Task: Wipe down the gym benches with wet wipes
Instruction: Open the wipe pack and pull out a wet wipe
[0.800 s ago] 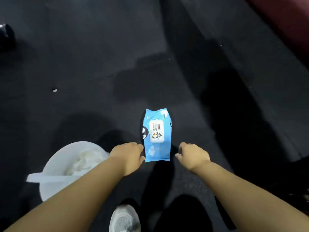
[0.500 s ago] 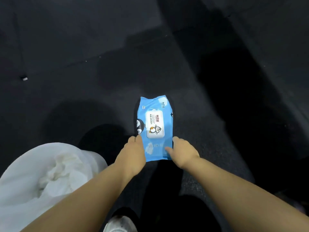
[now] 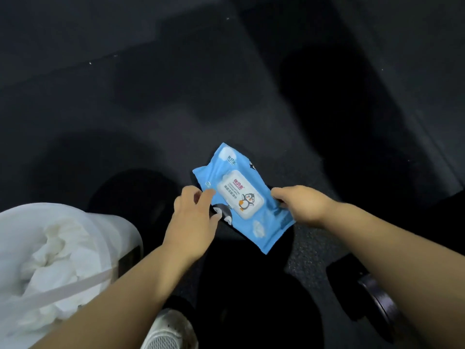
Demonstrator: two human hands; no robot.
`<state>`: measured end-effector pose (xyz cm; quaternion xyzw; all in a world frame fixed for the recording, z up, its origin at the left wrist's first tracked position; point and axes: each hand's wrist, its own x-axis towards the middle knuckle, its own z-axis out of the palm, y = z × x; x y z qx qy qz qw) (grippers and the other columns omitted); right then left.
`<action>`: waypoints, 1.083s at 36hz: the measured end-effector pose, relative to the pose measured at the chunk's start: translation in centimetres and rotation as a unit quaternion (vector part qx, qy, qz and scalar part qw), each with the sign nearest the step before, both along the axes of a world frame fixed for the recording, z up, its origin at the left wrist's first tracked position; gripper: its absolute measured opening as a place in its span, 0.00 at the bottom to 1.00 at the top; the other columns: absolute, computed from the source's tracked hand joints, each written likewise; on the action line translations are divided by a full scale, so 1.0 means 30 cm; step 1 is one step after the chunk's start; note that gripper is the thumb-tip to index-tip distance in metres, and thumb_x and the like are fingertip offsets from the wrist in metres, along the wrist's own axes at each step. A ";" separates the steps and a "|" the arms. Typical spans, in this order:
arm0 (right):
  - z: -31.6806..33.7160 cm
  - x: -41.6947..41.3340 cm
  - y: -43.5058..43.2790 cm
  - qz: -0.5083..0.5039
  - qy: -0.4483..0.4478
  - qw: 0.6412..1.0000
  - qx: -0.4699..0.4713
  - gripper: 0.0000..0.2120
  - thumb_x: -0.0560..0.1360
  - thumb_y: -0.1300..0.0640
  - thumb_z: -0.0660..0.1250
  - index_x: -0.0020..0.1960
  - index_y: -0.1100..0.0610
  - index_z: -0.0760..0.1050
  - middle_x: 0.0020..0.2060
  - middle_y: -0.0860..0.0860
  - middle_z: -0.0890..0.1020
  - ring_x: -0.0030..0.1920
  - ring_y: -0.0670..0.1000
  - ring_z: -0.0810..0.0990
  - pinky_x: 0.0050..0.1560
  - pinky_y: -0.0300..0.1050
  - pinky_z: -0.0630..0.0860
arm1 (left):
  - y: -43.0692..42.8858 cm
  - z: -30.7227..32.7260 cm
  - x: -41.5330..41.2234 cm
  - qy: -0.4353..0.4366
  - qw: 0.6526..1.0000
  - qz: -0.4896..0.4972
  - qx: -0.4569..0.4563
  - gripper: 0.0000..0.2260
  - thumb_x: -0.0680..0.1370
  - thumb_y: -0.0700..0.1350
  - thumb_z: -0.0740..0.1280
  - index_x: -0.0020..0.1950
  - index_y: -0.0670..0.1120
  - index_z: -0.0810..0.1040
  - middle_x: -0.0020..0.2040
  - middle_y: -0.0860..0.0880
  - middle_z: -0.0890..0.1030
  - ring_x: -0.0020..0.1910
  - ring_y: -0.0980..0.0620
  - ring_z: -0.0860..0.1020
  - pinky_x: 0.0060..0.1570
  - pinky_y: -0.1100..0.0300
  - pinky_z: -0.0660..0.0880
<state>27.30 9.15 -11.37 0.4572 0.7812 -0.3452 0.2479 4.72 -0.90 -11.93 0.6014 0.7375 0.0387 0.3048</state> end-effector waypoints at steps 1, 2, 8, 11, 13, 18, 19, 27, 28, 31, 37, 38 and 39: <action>0.005 0.015 -0.002 0.018 -0.010 1.000 0.009 0.10 0.67 0.68 0.56 0.41 0.54 0.61 0.35 0.47 0.68 0.36 0.51 0.65 0.34 0.46 0.63 | 0.002 -0.006 0.004 0.013 1.000 -0.014 0.005 0.24 0.78 0.54 0.62 0.72 0.53 0.61 0.67 0.49 0.56 0.64 0.47 0.61 0.59 0.57 0.70; 0.004 0.025 -0.005 0.031 -0.019 0.999 0.024 0.10 0.68 0.67 0.57 0.42 0.54 0.62 0.36 0.47 0.68 0.37 0.51 0.66 0.35 0.45 0.63 | 0.007 -0.016 0.008 0.023 0.999 -0.027 0.001 0.26 0.78 0.55 0.62 0.74 0.56 0.58 0.69 0.48 0.53 0.66 0.46 0.58 0.62 0.55 0.69; -0.061 0.037 -0.065 0.002 -0.014 0.984 0.177 0.13 0.76 0.59 0.63 0.61 0.52 0.69 0.56 0.50 0.72 0.54 0.55 0.72 0.52 0.51 0.71 | 0.072 -0.046 0.020 -0.024 0.999 -0.012 -0.030 0.24 0.78 0.52 0.64 0.73 0.58 0.61 0.74 0.51 0.50 0.68 0.47 0.62 0.58 0.57 0.70; -0.067 0.002 -0.112 -0.014 0.029 0.966 0.258 0.18 0.72 0.57 0.71 0.59 0.58 0.73 0.54 0.55 0.75 0.50 0.60 0.74 0.47 0.53 0.73 | 0.086 -0.044 0.031 -0.014 1.000 0.005 -0.019 0.22 0.77 0.51 0.65 0.70 0.55 0.65 0.68 0.50 0.57 0.58 0.50 0.69 0.47 0.60 0.71; -0.075 -0.021 -0.137 -0.021 0.078 0.950 0.301 0.17 0.64 0.60 0.75 0.52 0.60 0.76 0.48 0.57 0.77 0.42 0.61 0.76 0.39 0.51 0.73 | 0.078 -0.042 0.042 0.004 1.000 0.001 -0.020 0.21 0.77 0.51 0.65 0.69 0.53 0.66 0.63 0.49 0.61 0.51 0.52 0.69 0.43 0.61 0.70; -0.102 -0.054 -0.168 0.050 0.130 0.952 0.272 0.10 0.70 0.54 0.66 0.47 0.59 0.77 0.45 0.57 0.76 0.39 0.60 0.75 0.36 0.49 0.71 | 0.015 -0.043 0.054 0.016 0.998 -0.027 -0.047 0.20 0.79 0.51 0.62 0.70 0.50 0.64 0.62 0.49 0.66 0.48 0.49 0.76 0.45 0.59 0.72; -0.106 -0.058 -0.173 0.060 0.124 0.953 0.268 0.11 0.71 0.52 0.65 0.47 0.59 0.77 0.45 0.57 0.77 0.39 0.60 0.75 0.37 0.49 0.71 | 0.005 -0.042 0.055 0.008 0.998 -0.022 -0.051 0.20 0.79 0.51 0.62 0.70 0.50 0.64 0.62 0.49 0.67 0.48 0.49 0.76 0.46 0.58 0.72; -0.137 -0.112 -0.159 0.101 0.095 0.943 0.301 0.18 0.63 0.50 0.77 0.44 0.60 0.76 0.40 0.56 0.78 0.34 0.58 0.75 0.33 0.45 0.70 | -0.012 -0.058 0.055 -0.040 0.997 0.028 -0.053 0.25 0.77 0.53 0.64 0.72 0.54 0.60 0.60 0.51 0.70 0.51 0.50 0.75 0.47 0.57 0.72; -0.148 -0.109 -0.157 0.109 0.101 0.940 0.308 0.17 0.64 0.52 0.77 0.45 0.61 0.75 0.40 0.57 0.78 0.35 0.58 0.76 0.33 0.46 0.70 | -0.007 -0.060 0.053 -0.046 0.997 0.034 -0.053 0.27 0.77 0.53 0.64 0.73 0.55 0.57 0.61 0.52 0.70 0.53 0.50 0.75 0.49 0.56 0.73; -0.172 -0.095 -0.158 0.139 0.108 0.932 0.316 0.14 0.69 0.57 0.68 0.51 0.64 0.78 0.43 0.58 0.80 0.37 0.59 0.78 0.34 0.46 0.72 | 0.007 -0.066 0.050 -0.048 0.997 0.024 -0.053 0.30 0.77 0.52 0.64 0.75 0.56 0.54 0.62 0.51 0.69 0.55 0.50 0.74 0.51 0.55 0.73; -0.124 -0.096 -0.104 0.107 0.128 0.955 0.246 0.10 0.70 0.61 0.61 0.50 0.61 0.77 0.42 0.56 0.80 0.38 0.60 0.79 0.35 0.47 0.70 | 0.020 -0.073 0.049 -0.032 0.997 0.019 -0.067 0.30 0.77 0.52 0.64 0.75 0.54 0.54 0.64 0.51 0.68 0.55 0.50 0.74 0.50 0.57 0.72; -0.117 -0.096 -0.076 0.078 0.111 0.957 0.257 0.09 0.72 0.61 0.63 0.51 0.59 0.76 0.44 0.55 0.80 0.42 0.60 0.78 0.37 0.47 0.68 | 0.023 -0.074 0.051 -0.030 0.997 0.019 -0.068 0.29 0.77 0.52 0.64 0.75 0.54 0.55 0.64 0.51 0.68 0.55 0.49 0.74 0.50 0.56 0.73; -0.112 -0.094 -0.049 0.042 0.100 0.955 0.274 0.08 0.74 0.60 0.63 0.52 0.57 0.76 0.46 0.54 0.79 0.45 0.60 0.77 0.40 0.48 0.68 | 0.026 -0.074 0.052 -0.028 0.997 0.017 -0.070 0.29 0.77 0.52 0.64 0.75 0.55 0.55 0.63 0.51 0.68 0.55 0.49 0.75 0.50 0.55 0.74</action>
